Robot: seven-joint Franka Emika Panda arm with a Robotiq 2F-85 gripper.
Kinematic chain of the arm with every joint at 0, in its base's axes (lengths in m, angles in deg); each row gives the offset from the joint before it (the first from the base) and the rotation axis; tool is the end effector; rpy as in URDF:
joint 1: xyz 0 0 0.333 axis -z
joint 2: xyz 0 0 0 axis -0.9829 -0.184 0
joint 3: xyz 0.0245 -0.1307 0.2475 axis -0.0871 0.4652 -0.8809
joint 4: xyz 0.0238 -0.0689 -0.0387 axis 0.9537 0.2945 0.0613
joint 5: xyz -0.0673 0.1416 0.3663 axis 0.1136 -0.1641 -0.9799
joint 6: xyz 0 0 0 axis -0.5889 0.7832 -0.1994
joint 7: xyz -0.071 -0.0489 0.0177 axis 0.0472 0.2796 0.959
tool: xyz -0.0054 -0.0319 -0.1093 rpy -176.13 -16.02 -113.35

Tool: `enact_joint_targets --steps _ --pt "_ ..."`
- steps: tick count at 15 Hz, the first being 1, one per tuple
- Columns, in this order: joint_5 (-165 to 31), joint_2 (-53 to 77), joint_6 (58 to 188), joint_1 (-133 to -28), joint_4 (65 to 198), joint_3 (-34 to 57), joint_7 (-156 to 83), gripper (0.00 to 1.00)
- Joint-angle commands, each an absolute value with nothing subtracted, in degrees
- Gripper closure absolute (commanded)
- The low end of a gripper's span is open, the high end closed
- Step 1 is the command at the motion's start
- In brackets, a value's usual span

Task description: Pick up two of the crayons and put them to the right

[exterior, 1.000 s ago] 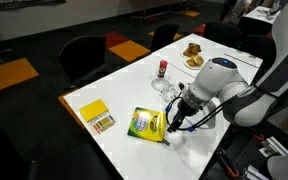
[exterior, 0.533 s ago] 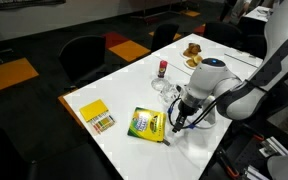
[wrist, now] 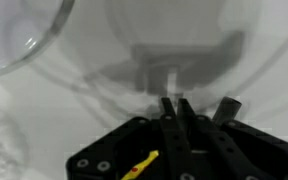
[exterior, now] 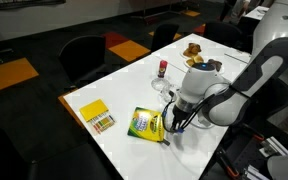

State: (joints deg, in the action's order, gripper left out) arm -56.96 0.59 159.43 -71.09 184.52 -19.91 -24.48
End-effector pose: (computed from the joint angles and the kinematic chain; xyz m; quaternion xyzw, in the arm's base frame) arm 0.3892 0.1884 0.0778 -0.9472 -0.3078 -0.0081 0.0893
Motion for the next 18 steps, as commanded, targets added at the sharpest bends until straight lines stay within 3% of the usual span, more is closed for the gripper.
enact_joint_targets --steps 1,18 --pt "-60.0 -1.6 160.6 -76.1 182.8 -17.5 -20.9 1.0" --pt "-61.8 -4.5 176.7 -92.8 179.8 -2.9 -27.9 1.0"
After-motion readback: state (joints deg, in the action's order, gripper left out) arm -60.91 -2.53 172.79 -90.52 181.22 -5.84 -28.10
